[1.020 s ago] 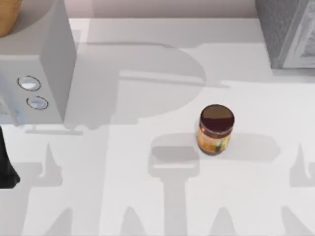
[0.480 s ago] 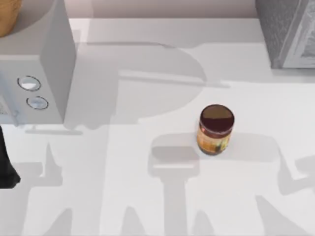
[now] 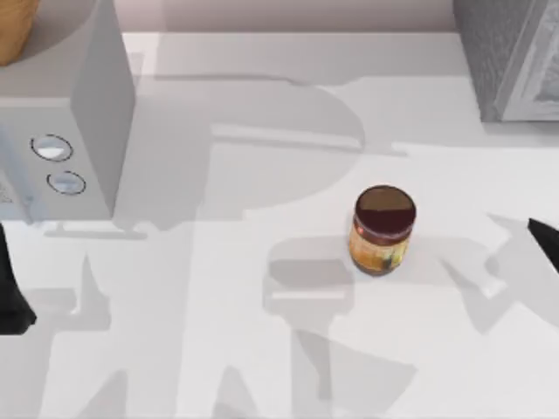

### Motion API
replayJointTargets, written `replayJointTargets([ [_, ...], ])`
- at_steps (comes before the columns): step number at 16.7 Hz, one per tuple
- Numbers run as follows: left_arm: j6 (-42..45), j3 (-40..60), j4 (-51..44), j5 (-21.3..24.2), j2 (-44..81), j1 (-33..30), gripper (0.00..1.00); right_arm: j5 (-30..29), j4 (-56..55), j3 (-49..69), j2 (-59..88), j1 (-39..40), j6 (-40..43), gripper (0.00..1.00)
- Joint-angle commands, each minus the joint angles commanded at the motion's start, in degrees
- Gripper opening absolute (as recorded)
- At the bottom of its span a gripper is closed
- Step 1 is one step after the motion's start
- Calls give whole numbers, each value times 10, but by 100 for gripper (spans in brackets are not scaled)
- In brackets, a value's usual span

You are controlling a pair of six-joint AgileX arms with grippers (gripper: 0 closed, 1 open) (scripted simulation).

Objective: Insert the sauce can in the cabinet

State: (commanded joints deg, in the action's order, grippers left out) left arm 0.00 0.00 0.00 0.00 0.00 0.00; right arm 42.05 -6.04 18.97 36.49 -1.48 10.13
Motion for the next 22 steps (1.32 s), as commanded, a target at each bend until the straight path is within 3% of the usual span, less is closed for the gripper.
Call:
replayJointTargets([
  [6,0,0,0,0,0,0,100,232,-44,122,251,-6,136,100],
  [11,0,0,0,0,0,0,100,374,-65,205,468,4,253,100],
  [16,0,0,0,0,0,0,100,435,-80,275,658,19,353,100],
  [22,0,0,0,0,0,0,100,431,-93,341,843,32,438,100],
])
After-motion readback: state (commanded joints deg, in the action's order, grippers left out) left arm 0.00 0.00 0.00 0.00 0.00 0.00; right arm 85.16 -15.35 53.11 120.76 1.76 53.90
